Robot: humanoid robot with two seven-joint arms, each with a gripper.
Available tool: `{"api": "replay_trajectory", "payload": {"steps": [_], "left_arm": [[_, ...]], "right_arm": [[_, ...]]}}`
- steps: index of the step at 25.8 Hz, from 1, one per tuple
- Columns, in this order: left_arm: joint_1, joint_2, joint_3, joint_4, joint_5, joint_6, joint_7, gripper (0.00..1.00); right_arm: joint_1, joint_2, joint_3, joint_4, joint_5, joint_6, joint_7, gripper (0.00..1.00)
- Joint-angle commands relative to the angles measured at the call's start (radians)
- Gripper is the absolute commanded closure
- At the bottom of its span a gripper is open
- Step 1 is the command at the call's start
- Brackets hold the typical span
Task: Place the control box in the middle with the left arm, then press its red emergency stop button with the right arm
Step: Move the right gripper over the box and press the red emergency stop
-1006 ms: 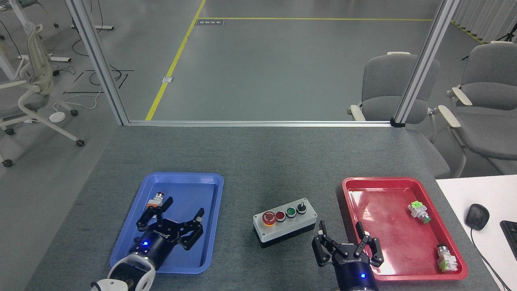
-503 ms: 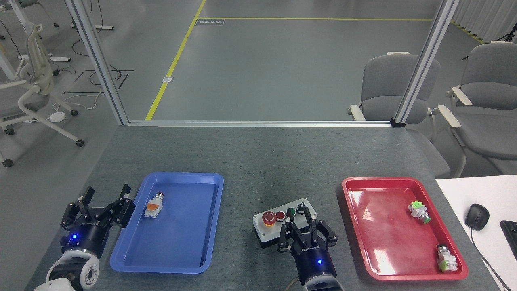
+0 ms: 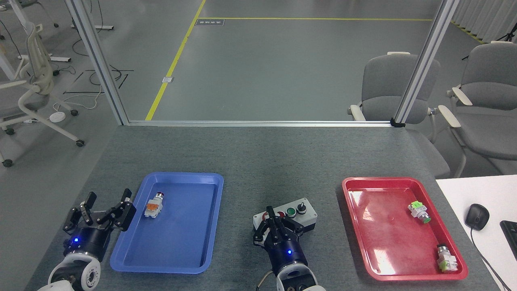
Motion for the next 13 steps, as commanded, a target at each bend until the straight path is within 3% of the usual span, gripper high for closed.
{"api": "replay_trajectory", "payload": {"steps": [1,13], "left_arm": [[-0.005,-0.002,-0.001,0.002,0.005,0.003,0.008,0.01],[-0.005,-0.054,-0.001,-0.015,0.002,0.009,0.011,0.01]], "right_arm": [[-0.007,0.020,0.001,0.035,0.011,0.004,0.000,1.00],[-0.007,0.011,-0.015,0.056,0.020,0.009,0.000,1.00]]}}
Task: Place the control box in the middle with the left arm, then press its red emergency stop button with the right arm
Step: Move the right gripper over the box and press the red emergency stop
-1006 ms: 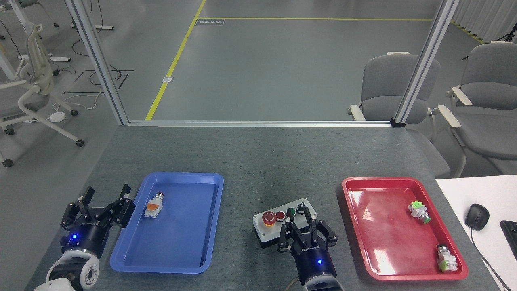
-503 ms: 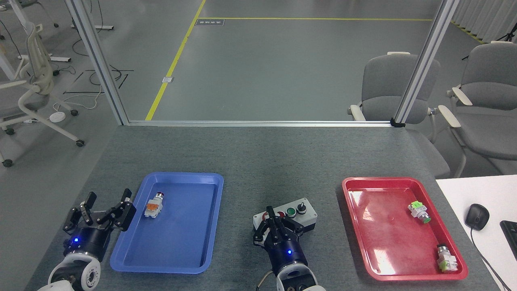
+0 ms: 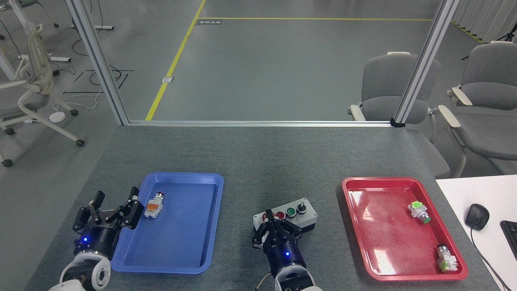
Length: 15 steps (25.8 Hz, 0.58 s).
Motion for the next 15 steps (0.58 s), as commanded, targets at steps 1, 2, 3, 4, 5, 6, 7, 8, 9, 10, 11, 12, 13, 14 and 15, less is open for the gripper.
{"api": "replay_trajectory", "payload": {"steps": [1,2,3,4,5,6,7,8,9,10,11,12,13,14,15], "left_arm": [[0.002,-0.011,-0.002,-0.007,-0.002,0.015,-0.002,0.01],[0.002,-0.031,-0.002,-0.015,-0.002,0.039,-0.004,0.01],[0.002,-0.063,-0.002,-0.026,-0.008,0.084,-0.007,0.01],[-0.001,-0.089,-0.002,-0.035,-0.011,0.142,-0.008,0.01],[-0.001,-0.106,-0.003,-0.047,-0.013,0.202,-0.010,0.01],[-0.003,-0.112,-0.005,-0.058,-0.014,0.239,-0.011,0.01],[-0.001,-0.113,-0.009,-0.061,-0.014,0.256,-0.013,0.01],[-0.001,-0.110,-0.020,-0.061,-0.013,0.253,-0.014,0.01],[0.001,-0.107,-0.031,-0.061,-0.011,0.248,-0.014,0.01],[0.001,-0.106,-0.032,-0.061,-0.008,0.240,-0.016,0.01],[0.001,-0.106,-0.032,-0.061,-0.005,0.233,-0.017,0.01],[0.001,-0.106,-0.032,-0.066,-0.003,0.225,-0.016,0.01],[0.001,-0.106,-0.032,-0.075,-0.003,0.220,-0.016,0.01],[0.001,-0.106,-0.032,-0.081,-0.003,0.219,-0.017,0.01],[0.001,-0.104,-0.032,-0.081,-0.003,0.219,-0.017,0.01]], "right_arm": [[0.000,-0.003,-0.004,0.024,-0.002,0.001,0.004,1.00],[0.000,-0.002,-0.004,0.038,-0.002,0.001,0.003,1.00],[0.000,0.000,-0.002,0.045,-0.002,0.001,0.001,1.00],[0.000,0.000,-0.002,0.049,-0.002,0.001,0.001,1.00],[0.000,0.000,-0.001,0.049,-0.002,0.001,0.001,1.00],[0.000,0.000,-0.001,0.049,-0.002,0.001,0.001,1.00],[0.002,-0.002,-0.001,0.049,-0.004,0.001,0.001,1.00],[0.002,-0.002,-0.001,0.047,-0.004,0.000,0.001,1.00],[0.002,-0.002,-0.002,0.049,-0.004,0.001,0.001,1.00],[0.002,-0.003,-0.004,0.047,-0.004,0.001,0.001,1.00],[0.003,-0.003,-0.007,0.039,-0.004,0.001,0.001,1.00],[0.005,-0.005,-0.010,0.029,-0.005,0.001,0.000,0.95],[0.005,-0.005,-0.016,0.009,-0.005,0.006,-0.002,0.86],[0.008,-0.005,-0.028,-0.022,-0.007,0.014,-0.002,0.76],[0.012,-0.005,-0.048,-0.053,-0.012,0.024,-0.002,0.62]]}}
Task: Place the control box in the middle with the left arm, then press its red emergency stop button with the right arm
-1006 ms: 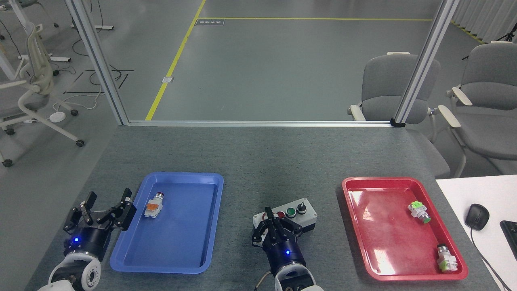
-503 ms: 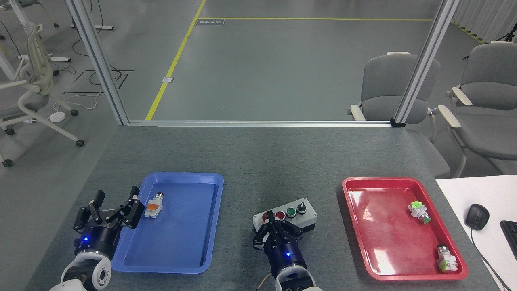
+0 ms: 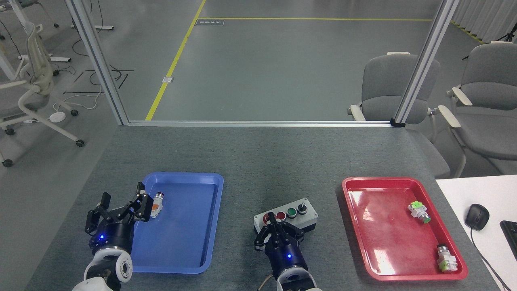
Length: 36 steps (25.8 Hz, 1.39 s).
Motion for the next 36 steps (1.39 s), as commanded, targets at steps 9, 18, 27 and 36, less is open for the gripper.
{"api": "replay_trajectory", "payload": {"steps": [9,18,27,36], "left_arm": [[0.005,-0.001,-0.004,-0.026,-0.007,-0.002,0.005,0.01],[0.007,-0.001,-0.004,-0.026,-0.007,0.000,0.003,0.01],[0.004,0.001,-0.004,-0.027,-0.009,0.000,0.002,0.01],[0.047,-0.005,-0.053,-0.023,-0.011,0.000,0.003,0.01]], "right_arm": [[0.082,-0.053,-0.168,-0.236,-0.013,-0.010,-0.065,0.02],[0.201,-0.126,-0.296,-0.389,-0.013,-0.024,-0.072,0.02],[0.212,-0.148,-0.316,-0.421,-0.053,-0.014,-0.069,0.02],[0.201,-0.172,-0.309,-0.423,-0.111,-0.016,-0.071,0.02]]}}
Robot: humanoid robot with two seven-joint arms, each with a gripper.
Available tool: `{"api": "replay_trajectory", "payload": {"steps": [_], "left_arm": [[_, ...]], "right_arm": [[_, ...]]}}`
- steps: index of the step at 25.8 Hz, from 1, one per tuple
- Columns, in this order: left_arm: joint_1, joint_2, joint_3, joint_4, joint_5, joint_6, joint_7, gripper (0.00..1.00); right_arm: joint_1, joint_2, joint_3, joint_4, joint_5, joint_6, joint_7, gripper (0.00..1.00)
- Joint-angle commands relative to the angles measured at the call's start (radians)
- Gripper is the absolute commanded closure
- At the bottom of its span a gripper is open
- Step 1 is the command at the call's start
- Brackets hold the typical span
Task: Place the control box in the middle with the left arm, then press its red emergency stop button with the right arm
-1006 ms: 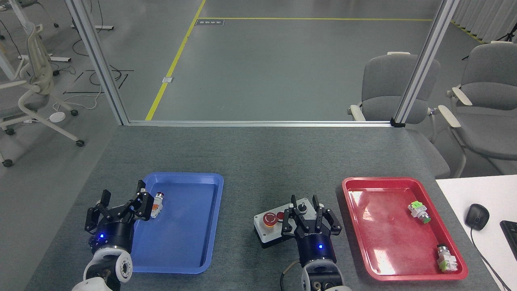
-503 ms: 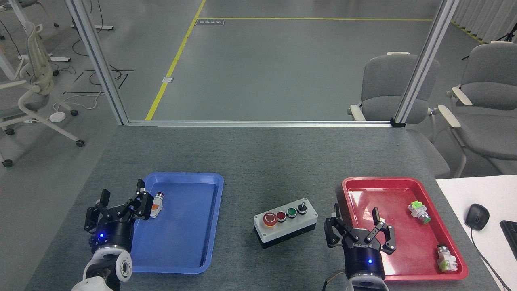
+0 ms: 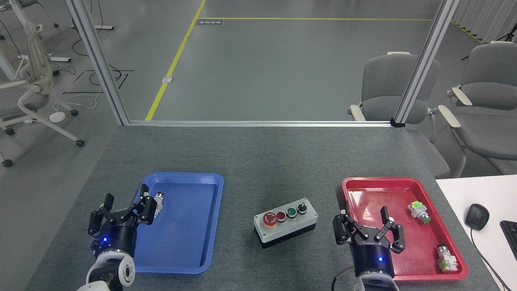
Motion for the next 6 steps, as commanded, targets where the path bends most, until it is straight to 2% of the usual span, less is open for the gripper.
{"api": "replay_trajectory", "payload": {"steps": [1,6], "left_arm": [[0.027,-0.004,-0.037,0.008,-0.001,0.000,0.002,0.01],[0.031,-0.007,-0.080,0.022,-0.003,0.018,0.006,0.01]], "right_arm": [[-0.002,-0.008,0.002,0.000,-0.005,0.005,-0.001,0.02],[-0.004,-0.016,0.002,0.000,-0.005,0.002,-0.001,0.02]]}}
